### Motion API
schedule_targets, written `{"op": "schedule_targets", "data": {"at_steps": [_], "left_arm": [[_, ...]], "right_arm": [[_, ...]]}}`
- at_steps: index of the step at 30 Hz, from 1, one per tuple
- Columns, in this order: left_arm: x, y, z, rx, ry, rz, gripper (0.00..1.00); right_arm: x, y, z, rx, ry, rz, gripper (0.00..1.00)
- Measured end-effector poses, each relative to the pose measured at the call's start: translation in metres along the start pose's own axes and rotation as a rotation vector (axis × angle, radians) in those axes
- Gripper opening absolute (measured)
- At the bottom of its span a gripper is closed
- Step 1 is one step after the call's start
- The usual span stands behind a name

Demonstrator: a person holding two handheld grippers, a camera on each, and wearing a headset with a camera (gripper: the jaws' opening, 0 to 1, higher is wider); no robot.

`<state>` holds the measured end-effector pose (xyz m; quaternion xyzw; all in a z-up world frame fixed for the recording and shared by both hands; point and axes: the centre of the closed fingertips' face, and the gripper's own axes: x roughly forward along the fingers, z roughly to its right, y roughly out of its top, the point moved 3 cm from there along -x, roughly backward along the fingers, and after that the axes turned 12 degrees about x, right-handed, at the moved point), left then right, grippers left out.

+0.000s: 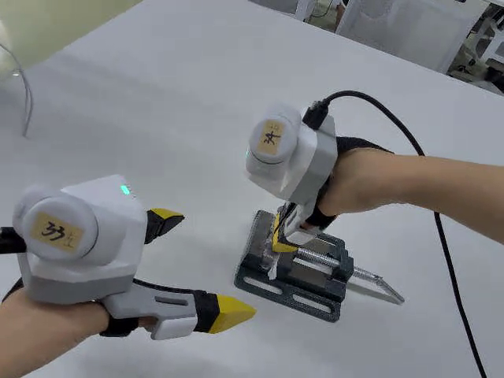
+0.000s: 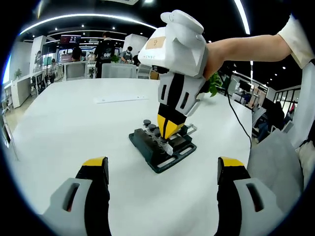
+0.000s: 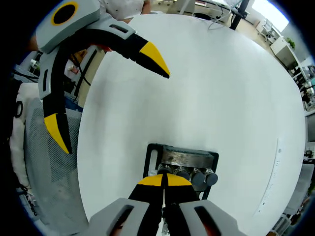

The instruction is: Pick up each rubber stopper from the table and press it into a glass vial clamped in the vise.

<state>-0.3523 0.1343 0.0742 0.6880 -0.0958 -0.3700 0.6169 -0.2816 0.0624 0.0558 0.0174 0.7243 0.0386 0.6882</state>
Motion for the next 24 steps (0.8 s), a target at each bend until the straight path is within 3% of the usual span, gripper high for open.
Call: {"op": "schedule_targets", "data": {"at_steps": [4, 13, 24], "left_arm": [[0.0012, -0.0003, 0.0032, -0.002, -0.005, -0.006, 0.91], [-0.0008, -0.0035, 0.0042, -0.002, -0.012, -0.019, 0.91], [-0.0012, -0.0042, 0.0045, 0.000, -0.020, -0.021, 0.90]], "right_arm": [[-0.0001, -0.0008, 0.0002, -0.022, -0.003, 0.017, 0.00], [-0.0016, -0.0025, -0.0004, 0.019, 0.023, 0.079, 0.00], [-0.0016, -0.0009, 0.0016, -0.011, 0.018, 0.079, 0.00]]}}
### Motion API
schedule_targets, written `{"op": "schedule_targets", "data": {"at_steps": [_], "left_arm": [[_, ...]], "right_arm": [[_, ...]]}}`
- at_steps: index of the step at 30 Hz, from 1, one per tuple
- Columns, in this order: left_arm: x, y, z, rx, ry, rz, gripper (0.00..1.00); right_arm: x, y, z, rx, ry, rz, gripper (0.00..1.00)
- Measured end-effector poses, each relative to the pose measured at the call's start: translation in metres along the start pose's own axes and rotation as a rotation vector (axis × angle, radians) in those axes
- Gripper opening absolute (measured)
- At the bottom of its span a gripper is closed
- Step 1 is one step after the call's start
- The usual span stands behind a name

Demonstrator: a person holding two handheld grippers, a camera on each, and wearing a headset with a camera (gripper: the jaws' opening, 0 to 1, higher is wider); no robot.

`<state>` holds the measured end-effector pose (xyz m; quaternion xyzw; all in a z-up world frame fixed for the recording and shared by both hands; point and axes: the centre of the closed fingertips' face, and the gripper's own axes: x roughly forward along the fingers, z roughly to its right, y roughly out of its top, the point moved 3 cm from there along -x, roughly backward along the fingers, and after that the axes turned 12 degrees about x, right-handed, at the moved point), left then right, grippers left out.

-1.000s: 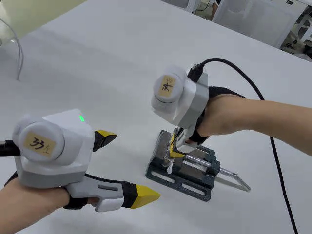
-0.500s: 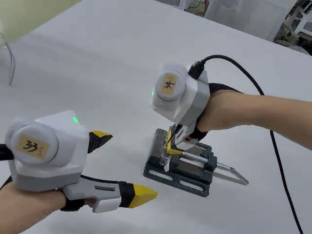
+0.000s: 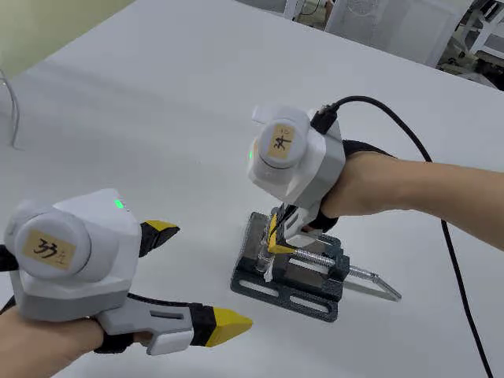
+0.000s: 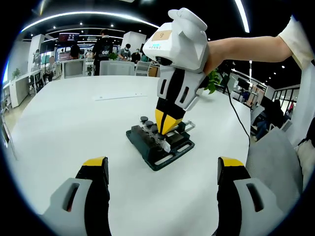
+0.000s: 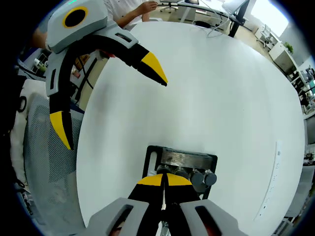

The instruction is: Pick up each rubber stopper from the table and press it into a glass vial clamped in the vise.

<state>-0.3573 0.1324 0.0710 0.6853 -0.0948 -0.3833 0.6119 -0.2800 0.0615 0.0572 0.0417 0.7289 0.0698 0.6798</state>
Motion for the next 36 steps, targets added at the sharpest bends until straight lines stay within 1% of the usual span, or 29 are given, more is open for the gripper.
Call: {"op": "schedule_targets", "data": {"at_steps": [3, 5, 7, 9, 10, 11, 13, 14, 17, 18, 19, 20, 21, 22, 23, 24, 25, 26, 27, 28, 29, 30, 32, 34, 36], "left_arm": [[-0.001, -0.001, -0.001, -0.001, 0.000, -0.002, 0.90], [-0.001, -0.001, -0.001, -0.001, 0.000, -0.003, 0.91], [-0.001, -0.002, -0.001, -0.003, 0.000, -0.004, 0.90], [0.000, -0.002, -0.001, -0.003, -0.001, -0.005, 0.90], [0.000, -0.002, -0.001, -0.002, 0.000, -0.004, 0.91], [0.001, -0.002, -0.001, -0.002, 0.001, -0.003, 0.91], [0.002, -0.001, -0.001, -0.003, -0.003, -0.002, 0.91], [0.002, -0.001, -0.001, 0.000, -0.004, -0.004, 0.91], [0.003, 0.000, -0.002, 0.004, -0.007, -0.003, 0.91], [0.003, 0.001, -0.002, 0.007, -0.008, -0.004, 0.91], [0.003, 0.002, -0.002, 0.011, -0.010, -0.006, 0.91], [0.004, 0.003, -0.001, 0.016, -0.014, -0.007, 0.91], [0.005, 0.003, -0.001, 0.019, -0.015, -0.006, 0.91], [0.005, 0.004, -0.001, 0.021, -0.019, -0.006, 0.91], [0.006, 0.004, -0.001, 0.025, -0.022, -0.008, 0.91], [0.006, 0.004, -0.001, 0.027, -0.023, -0.007, 0.91], [0.007, 0.005, -0.001, 0.031, -0.027, -0.007, 0.92], [0.007, 0.005, -0.001, 0.032, -0.030, -0.006, 0.92], [0.007, 0.006, 0.000, 0.033, -0.032, -0.005, 0.92], [0.007, 0.006, 0.000, 0.037, -0.035, -0.006, 0.92], [0.007, 0.008, 0.001, 0.040, -0.037, -0.006, 0.93], [0.006, 0.010, 0.003, 0.047, -0.040, -0.003, 0.93], [0.006, 0.009, 0.003, 0.053, -0.045, -0.010, 0.93], [0.005, 0.011, 0.004, 0.057, -0.048, -0.014, 0.94], [0.004, 0.012, 0.003, 0.063, -0.050, -0.015, 0.94]], "right_arm": [[0.000, 0.000, 0.000, -0.011, -0.001, 0.000, 0.00], [-0.001, -0.001, 0.003, -0.018, -0.019, -0.001, 0.00], [-0.002, -0.001, 0.004, -0.015, -0.014, -0.001, 0.00], [-0.004, -0.001, 0.005, -0.014, -0.016, 0.000, 0.00], [-0.008, 0.000, 0.008, -0.014, -0.026, 0.007, 0.00], [-0.011, 0.002, 0.011, 0.014, -0.032, 0.030, 0.00], [-0.016, 0.004, 0.013, 0.071, -0.013, 0.080, 0.00], [-0.019, 0.004, 0.012, 0.084, -0.010, 0.096, 0.00], [-0.025, 0.000, 0.007, 0.134, 0.029, 0.170, 0.00], [-0.026, -0.003, 0.003, 0.145, 0.055, 0.201, 0.01], [-0.025, -0.007, 0.001, 0.175, 0.060, 0.207, 0.05], [-0.025, -0.011, -0.002, 0.192, 0.075, 0.224, 0.09], [-0.025, -0.014, -0.003, 0.194, 0.077, 0.236, 0.10], [-0.025, -0.017, -0.004, 0.207, 0.072, 0.248, 0.11], [-0.025, -0.022, -0.007, 0.230, 0.069, 0.271, 0.15], [-0.025, -0.025, -0.009, 0.240, 0.068, 0.283, 0.19], [-0.026, -0.029, -0.013, 0.256, 0.066, 0.308, 0.23], [-0.026, -0.032, -0.013, 0.277, 0.063, 0.323, 0.27], [-0.026, -0.036, -0.016, 0.272, 0.073, 0.324, 0.26], [-0.027, -0.040, -0.021, 0.297, 0.084, 0.348, 0.23], [-0.027, -0.042, -0.022, 0.326, 0.073, 0.364, 0.24], [-0.028, -0.045, -0.024, 0.330, 0.061, 0.396, 0.28], [-0.030, -0.050, -0.026, 0.371, 0.041, 0.438, 0.38], [-0.031, -0.058, -0.030, 0.406, 0.028, 0.477, 0.41], [-0.032, -0.066, -0.032, 0.450, 0.004, 0.514, 0.48]]}}
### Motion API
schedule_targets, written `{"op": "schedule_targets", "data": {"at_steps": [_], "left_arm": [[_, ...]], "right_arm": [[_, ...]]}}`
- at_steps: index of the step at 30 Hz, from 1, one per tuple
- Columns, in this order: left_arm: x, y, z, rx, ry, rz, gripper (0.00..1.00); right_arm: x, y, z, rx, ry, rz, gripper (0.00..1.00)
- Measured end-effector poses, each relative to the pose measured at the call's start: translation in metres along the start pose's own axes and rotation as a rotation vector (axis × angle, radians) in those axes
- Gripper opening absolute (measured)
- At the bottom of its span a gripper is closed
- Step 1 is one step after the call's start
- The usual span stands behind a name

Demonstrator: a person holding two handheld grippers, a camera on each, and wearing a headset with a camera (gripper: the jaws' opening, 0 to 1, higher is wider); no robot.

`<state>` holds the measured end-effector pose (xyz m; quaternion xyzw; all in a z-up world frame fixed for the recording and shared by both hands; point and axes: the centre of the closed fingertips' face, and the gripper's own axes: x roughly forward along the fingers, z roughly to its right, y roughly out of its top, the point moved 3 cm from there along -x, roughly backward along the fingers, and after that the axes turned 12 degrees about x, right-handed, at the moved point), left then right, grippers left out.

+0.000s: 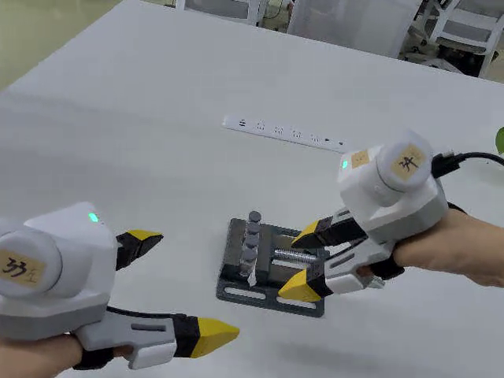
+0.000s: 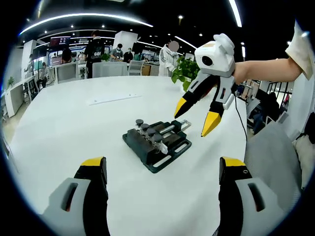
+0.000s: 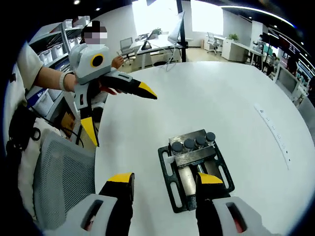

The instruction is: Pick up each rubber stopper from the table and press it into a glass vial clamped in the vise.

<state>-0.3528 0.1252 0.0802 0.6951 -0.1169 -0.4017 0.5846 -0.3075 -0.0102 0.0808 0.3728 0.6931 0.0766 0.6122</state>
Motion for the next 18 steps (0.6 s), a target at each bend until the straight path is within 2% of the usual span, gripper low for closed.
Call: {"op": "schedule_targets", "data": {"at_steps": [2, 7, 9, 10, 14, 18], "left_arm": [[-0.001, 0.001, -0.001, 0.003, -0.001, -0.002, 0.95], [-0.005, 0.002, -0.001, 0.008, 0.002, -0.007, 0.95], [-0.006, 0.003, -0.002, 0.011, 0.003, -0.010, 0.96], [-0.006, 0.004, -0.002, 0.012, 0.005, -0.011, 0.96], [-0.010, 0.007, -0.003, 0.020, 0.007, -0.009, 0.97], [-0.014, 0.011, -0.005, 0.016, 0.016, -0.003, 0.99]], "right_arm": [[-0.005, -0.006, 0.001, 0.016, -0.024, 0.041, 0.57], [-0.016, -0.028, 0.000, 0.093, -0.052, 0.084, 0.64], [-0.020, -0.036, 0.000, 0.098, -0.063, 0.092, 0.68], [-0.023, -0.038, 0.001, 0.110, -0.081, 0.105, 0.69], [-0.032, -0.049, 0.001, 0.165, -0.091, 0.166, 0.73], [-0.038, -0.059, 0.004, 0.204, -0.125, 0.204, 0.75]]}}
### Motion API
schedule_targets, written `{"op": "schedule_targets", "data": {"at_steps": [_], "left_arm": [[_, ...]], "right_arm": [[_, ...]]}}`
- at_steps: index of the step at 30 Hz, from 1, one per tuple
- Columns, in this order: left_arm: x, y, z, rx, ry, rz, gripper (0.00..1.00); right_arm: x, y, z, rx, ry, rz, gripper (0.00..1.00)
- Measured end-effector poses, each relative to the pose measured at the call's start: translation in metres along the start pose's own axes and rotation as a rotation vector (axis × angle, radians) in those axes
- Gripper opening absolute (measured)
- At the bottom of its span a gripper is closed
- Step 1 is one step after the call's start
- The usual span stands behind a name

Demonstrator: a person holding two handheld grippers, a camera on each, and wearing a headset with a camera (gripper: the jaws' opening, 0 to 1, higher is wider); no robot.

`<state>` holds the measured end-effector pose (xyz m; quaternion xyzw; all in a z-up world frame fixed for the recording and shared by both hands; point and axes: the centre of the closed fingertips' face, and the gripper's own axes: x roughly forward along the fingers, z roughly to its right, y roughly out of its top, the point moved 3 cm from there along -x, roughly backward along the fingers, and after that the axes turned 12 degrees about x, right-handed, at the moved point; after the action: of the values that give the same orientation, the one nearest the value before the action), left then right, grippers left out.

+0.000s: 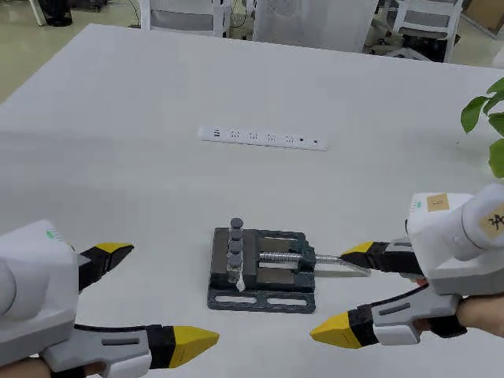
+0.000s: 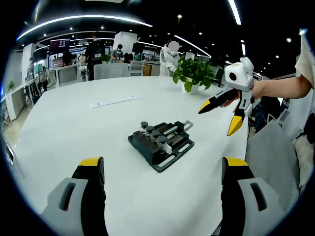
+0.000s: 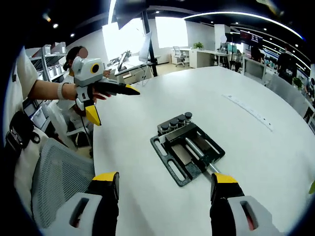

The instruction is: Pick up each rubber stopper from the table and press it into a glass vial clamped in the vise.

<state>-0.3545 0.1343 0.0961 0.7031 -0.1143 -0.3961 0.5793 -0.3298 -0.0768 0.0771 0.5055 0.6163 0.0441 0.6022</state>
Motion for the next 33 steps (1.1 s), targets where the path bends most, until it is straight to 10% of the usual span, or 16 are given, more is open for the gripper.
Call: {"op": "schedule_targets", "data": {"at_steps": [11, 33], "left_arm": [[-0.009, -0.005, -0.003, 0.007, 0.004, -0.019, 0.99], [-0.017, -0.015, 0.013, 0.009, 0.011, -0.043, 0.99]], "right_arm": [[-0.015, -0.019, 0.002, 0.081, -0.049, 0.086, 0.99], [-0.033, -0.031, 0.002, 0.153, -0.083, 0.183, 0.99]]}}
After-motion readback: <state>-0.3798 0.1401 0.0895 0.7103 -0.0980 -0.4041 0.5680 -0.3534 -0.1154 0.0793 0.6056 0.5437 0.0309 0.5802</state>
